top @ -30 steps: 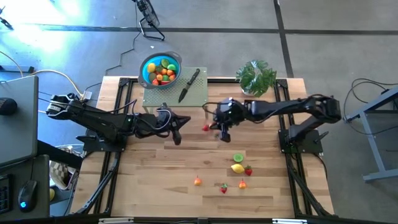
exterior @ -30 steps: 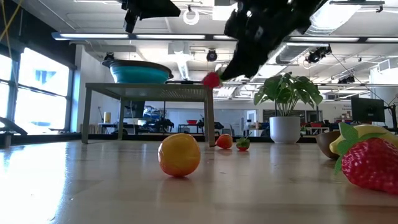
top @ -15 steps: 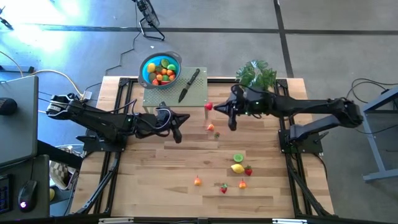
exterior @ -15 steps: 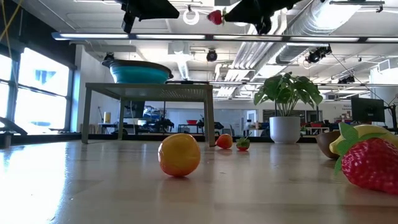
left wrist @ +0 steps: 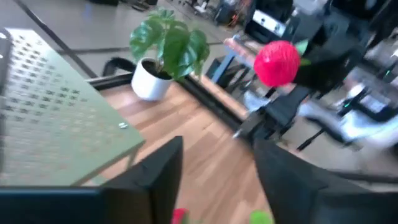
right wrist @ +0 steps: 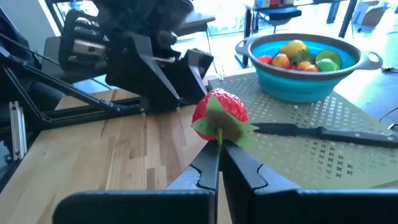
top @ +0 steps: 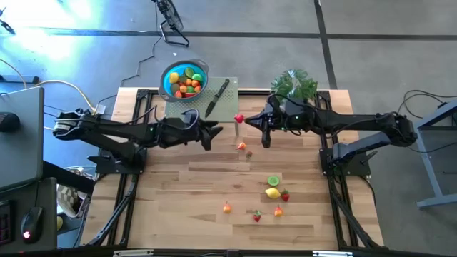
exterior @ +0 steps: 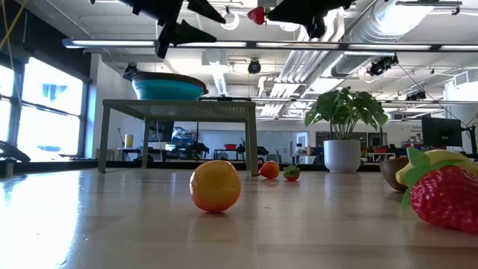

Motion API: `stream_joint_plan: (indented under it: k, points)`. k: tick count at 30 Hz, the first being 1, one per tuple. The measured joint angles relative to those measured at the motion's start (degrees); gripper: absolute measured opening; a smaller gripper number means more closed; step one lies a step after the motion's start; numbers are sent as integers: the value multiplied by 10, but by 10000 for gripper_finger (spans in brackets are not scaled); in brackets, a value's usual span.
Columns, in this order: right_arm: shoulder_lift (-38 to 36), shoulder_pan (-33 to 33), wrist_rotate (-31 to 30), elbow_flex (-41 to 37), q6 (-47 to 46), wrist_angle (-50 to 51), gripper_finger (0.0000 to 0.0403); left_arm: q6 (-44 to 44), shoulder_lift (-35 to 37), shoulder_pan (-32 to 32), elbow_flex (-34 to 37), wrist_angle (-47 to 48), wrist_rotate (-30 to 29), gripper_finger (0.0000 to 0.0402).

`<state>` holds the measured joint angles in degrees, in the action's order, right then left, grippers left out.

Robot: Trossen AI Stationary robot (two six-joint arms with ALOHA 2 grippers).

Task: Pick & Place Fruit
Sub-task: Put the strawberry into the strainer bowl on the shelf

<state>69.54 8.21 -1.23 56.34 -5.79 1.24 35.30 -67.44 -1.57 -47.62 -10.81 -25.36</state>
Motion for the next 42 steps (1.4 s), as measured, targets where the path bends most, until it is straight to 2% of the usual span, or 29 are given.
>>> stream_joint_plan:
  k: [3, 6, 9, 12, 17, 24, 29, 35, 42]
  points:
    - [-1, 0, 0, 0, 1, -4, 4, 39, 0, 14, 0, -32, 17, 232]
    - [-1, 0, -1, 0, 8, -3, 4, 40, 0, 28, 0, -87, 28, 267]
    - [-1, 0, -1, 0, 10, -6, 4, 57, 0, 41, 0, -123, 36, 293]
    - [-1, 0, -1, 0, 11, -12, 4, 119, 1, 54, 0, -142, 40, 308]
    - [-1, 0, 9, 0, 11, -24, 4, 193, -7, 61, 0, -147, 42, 312]
    - [-1, -9, 12, 0, 9, -24, 4, 207, -59, 61, 0, -223, 46, 313]
    - [-1, -9, 12, 0, -3, -19, 4, 179, -94, 61, 0, -305, 64, 313]
    - [-1, -9, 12, 0, -4, -19, 4, 169, -108, 61, -2, -301, 67, 313]
    - [-1, -9, 1, 0, -19, -16, 4, 107, -114, 56, -21, -300, 70, 313]
